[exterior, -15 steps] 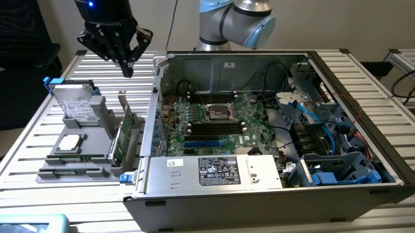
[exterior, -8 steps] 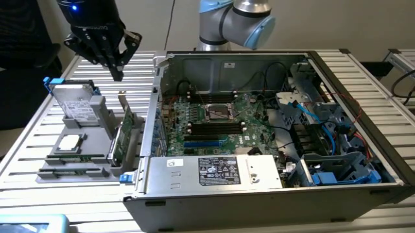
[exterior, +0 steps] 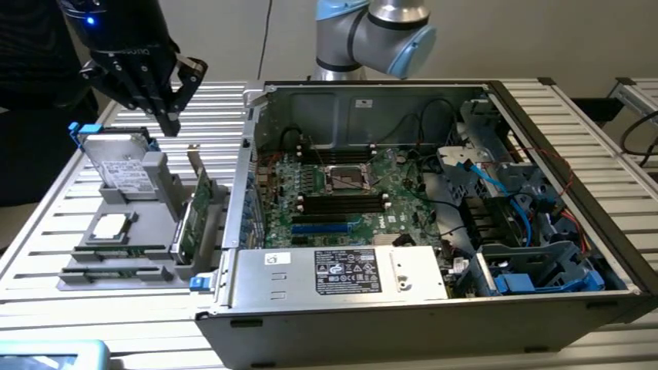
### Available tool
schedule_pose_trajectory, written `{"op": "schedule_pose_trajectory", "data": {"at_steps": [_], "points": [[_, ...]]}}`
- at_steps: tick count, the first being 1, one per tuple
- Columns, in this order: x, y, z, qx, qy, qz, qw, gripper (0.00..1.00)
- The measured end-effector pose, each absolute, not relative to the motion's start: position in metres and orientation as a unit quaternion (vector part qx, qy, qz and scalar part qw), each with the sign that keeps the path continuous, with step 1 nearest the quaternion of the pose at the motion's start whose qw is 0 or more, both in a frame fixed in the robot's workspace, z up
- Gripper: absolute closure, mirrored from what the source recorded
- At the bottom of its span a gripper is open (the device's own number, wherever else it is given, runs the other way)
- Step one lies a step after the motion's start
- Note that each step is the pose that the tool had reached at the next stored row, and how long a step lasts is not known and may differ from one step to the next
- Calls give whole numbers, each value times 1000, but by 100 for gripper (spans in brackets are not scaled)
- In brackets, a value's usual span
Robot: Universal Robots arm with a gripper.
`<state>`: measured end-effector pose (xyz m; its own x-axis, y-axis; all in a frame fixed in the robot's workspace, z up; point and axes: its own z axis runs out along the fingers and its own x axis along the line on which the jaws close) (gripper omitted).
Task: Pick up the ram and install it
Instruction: 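Reach for the ram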
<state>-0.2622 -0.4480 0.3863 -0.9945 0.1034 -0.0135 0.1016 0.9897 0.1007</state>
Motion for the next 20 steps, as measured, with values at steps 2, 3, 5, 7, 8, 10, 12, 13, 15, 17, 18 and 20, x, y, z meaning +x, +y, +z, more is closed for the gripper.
{"op": "schedule_pose_trajectory", "data": {"at_steps": [2, 3, 5, 7, 8, 10, 12, 13, 15, 17, 18, 20], "points": [[-266, -452, 386, 51, 997, 51, 9, 89], [-267, -454, 386, 51, 997, 51, 9, 89], [-270, -458, 385, 51, 997, 51, 9, 89], [-275, -460, 383, 51, 997, 51, 9, 89], [-278, -461, 381, 51, 997, 51, 9, 89], [-285, -461, 379, 51, 997, 51, 9, 89], [-292, -461, 376, 51, 997, 51, 9, 89], [-295, -461, 375, 51, 997, 51, 9, 89], [-302, -463, 373, 51, 997, 51, 9, 89], [-306, -466, 371, 51, 997, 52, 9, 89], [-309, -468, 371, 51, 997, 52, 9, 89], [-314, -471, 369, 51, 997, 52, 9, 89]]}}
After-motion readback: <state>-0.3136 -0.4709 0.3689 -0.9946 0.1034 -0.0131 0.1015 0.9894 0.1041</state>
